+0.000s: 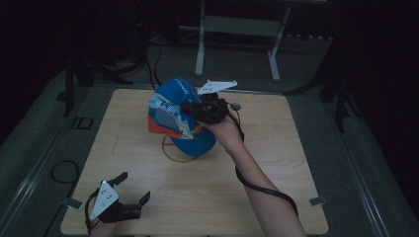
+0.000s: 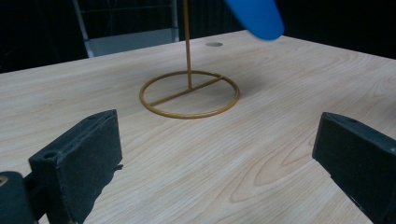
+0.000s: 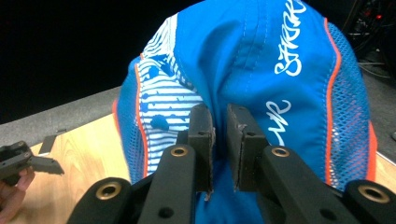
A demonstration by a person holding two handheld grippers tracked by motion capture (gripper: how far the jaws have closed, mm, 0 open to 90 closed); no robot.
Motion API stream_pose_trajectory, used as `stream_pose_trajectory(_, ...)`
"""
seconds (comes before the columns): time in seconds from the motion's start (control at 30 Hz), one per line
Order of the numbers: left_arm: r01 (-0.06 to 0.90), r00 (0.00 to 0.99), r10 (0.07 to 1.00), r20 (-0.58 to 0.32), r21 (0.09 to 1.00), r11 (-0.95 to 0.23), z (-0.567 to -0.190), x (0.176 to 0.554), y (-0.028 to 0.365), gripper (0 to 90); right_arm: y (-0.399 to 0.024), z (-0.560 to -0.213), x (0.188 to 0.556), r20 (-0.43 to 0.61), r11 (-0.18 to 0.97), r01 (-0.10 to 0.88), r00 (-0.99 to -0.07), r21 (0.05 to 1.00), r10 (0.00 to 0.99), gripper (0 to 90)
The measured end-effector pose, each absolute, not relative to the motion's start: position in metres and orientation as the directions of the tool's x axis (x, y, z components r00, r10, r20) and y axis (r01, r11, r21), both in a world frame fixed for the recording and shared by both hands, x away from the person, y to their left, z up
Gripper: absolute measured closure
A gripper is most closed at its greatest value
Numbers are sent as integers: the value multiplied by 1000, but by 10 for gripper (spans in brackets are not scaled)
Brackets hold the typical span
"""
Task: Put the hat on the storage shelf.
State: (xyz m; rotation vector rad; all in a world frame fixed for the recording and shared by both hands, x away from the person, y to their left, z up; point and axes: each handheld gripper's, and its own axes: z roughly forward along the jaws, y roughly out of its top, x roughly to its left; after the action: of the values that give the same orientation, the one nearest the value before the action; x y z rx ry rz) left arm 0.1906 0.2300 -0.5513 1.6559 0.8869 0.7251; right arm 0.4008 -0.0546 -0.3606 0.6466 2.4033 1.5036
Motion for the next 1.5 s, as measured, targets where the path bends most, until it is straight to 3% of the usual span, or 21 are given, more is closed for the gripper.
stream_pose_trajectory(0.63, 198, 541, 841, 16, 969, -145, -553, 192, 229, 17, -74, -383, 400, 72, 355, 282, -860, 891, 504, 734)
stream_pose_trajectory(0.83, 198, 540, 842, 8, 971, -137, -553, 193, 230, 17, -82, -384, 396, 63, 351, 270, -862, 896, 502, 609)
stream_pose_trajectory(1.17, 199, 539, 842, 8, 970, -136, -554, 193, 229, 17, -101, -391, 379, 41, 347, 229, -879, 910, 475, 190)
stream_pose_trajectory(1.3, 198, 537, 843, 6, 971, -133, -553, 193, 229, 17, -108, -399, 373, 50, 348, 222, -896, 911, 441, 138)
stream_pose_trajectory(1.5, 199, 540, 842, 5, 971, -133, -554, 193, 229, 17, -119, -416, 361, 57, 348, 207, -916, 915, 396, 135)
